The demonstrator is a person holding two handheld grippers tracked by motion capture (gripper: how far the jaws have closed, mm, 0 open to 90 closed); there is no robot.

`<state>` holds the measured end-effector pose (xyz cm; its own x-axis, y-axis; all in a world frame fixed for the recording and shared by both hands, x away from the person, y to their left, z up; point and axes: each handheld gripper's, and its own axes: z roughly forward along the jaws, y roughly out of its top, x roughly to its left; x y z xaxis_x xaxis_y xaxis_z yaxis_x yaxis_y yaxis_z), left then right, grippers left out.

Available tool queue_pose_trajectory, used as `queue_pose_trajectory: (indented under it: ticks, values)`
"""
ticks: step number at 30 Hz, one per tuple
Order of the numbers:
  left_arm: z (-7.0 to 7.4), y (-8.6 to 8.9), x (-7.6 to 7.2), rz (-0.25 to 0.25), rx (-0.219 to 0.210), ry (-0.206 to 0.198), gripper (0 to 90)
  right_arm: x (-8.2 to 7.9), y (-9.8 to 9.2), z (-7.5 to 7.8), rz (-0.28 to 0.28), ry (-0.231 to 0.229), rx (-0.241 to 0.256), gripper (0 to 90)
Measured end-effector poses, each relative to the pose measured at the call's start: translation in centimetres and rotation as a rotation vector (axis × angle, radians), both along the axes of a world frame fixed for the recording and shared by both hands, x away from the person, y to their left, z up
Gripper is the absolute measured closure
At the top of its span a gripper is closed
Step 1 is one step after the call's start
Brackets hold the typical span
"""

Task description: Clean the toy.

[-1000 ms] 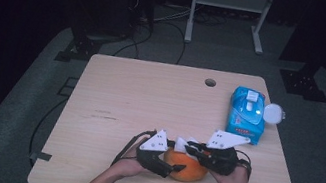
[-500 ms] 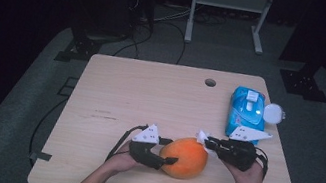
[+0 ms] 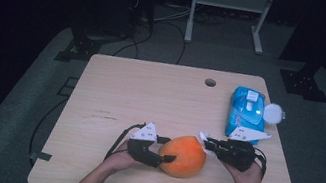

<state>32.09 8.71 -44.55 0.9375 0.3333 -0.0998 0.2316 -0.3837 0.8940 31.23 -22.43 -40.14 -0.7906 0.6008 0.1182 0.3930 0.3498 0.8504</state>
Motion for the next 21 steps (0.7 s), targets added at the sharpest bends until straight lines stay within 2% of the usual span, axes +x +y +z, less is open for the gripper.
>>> queue_pose_trajectory:
  ticks: [2,6,8,16,21]
  values:
    - [0.0,0.0,0.0,0.007,-0.001,0.001,35.9,-0.2,0.2,0.2,0.008,-0.007,0.005,80.1]
    - [-0.1,0.1,0.3,0.027,-0.011,0.007,35.9,-1.1,1.7,0.8,0.071,-0.045,0.014,79.9]
    - [-0.2,0.3,0.4,0.032,-0.017,0.011,36.1,-1.3,2.2,0.8,0.075,-0.062,-0.01,79.7]
    - [-0.2,0.5,0.7,0.049,-0.041,0.031,37.2,-0.2,0.7,-0.3,0.02,-0.008,-0.018,80.0]
    - [-0.2,0.4,0.7,0.053,-0.04,0.034,36.7,-0.7,1.2,0.0,0.039,-0.021,-0.012,80.1]
